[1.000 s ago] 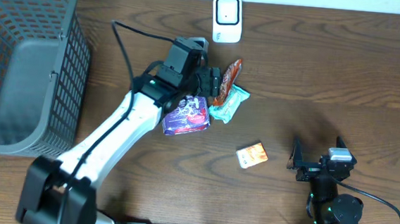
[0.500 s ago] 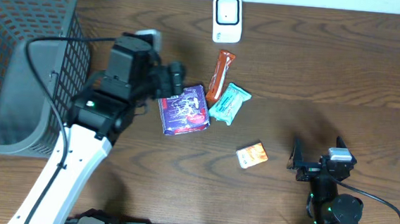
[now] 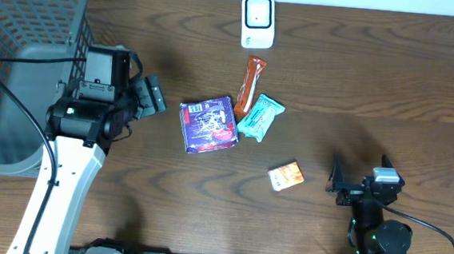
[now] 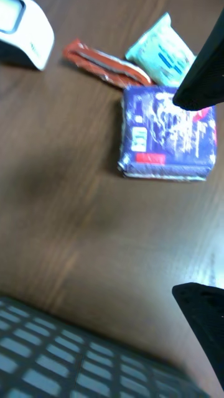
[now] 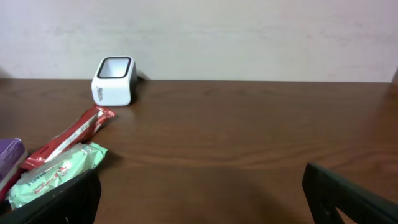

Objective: Scan the item barcode

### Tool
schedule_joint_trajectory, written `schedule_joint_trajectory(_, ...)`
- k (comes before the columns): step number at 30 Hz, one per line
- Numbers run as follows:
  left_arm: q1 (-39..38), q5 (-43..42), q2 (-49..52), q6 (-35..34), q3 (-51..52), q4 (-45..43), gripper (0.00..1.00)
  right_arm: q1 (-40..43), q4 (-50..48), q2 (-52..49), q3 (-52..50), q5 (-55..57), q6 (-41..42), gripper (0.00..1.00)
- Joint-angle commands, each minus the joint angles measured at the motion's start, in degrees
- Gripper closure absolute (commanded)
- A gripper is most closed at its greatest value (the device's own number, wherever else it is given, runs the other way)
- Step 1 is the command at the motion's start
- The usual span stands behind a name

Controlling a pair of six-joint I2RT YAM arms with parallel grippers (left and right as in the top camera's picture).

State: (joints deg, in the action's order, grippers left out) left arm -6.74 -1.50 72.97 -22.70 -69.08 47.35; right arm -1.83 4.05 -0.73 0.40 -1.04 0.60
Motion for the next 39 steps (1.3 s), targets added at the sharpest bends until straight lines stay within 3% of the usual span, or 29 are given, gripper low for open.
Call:
schedule_joint_trajectory(1, 0.3, 1.1, -0.3, -0.1, 0.1, 1.6, 0.12, 0.1, 0.2, 0.2, -0.1, 0.3, 0.2, 0.01)
schedule_joint_trajectory(11, 0.3, 1.1, -0.3, -0.1, 0.4, 7.5, 0.11, 0.1, 0.2, 0.2, -0.1, 0.3, 0.2, 0.01)
schedule_joint_trajectory(37, 0.3, 1.1, -0.3, -0.1, 0.4, 7.6, 0.11, 0.1, -0.5, 0.2, -0.1, 0.3, 0.2, 0.01)
schedule_joint_trajectory(39, 0.3, 1.1, -0.3, -0.1, 0.4, 7.6, 0.11, 0.1, -1.6, 0.2, -0.1, -2.9, 3.3, 0.01)
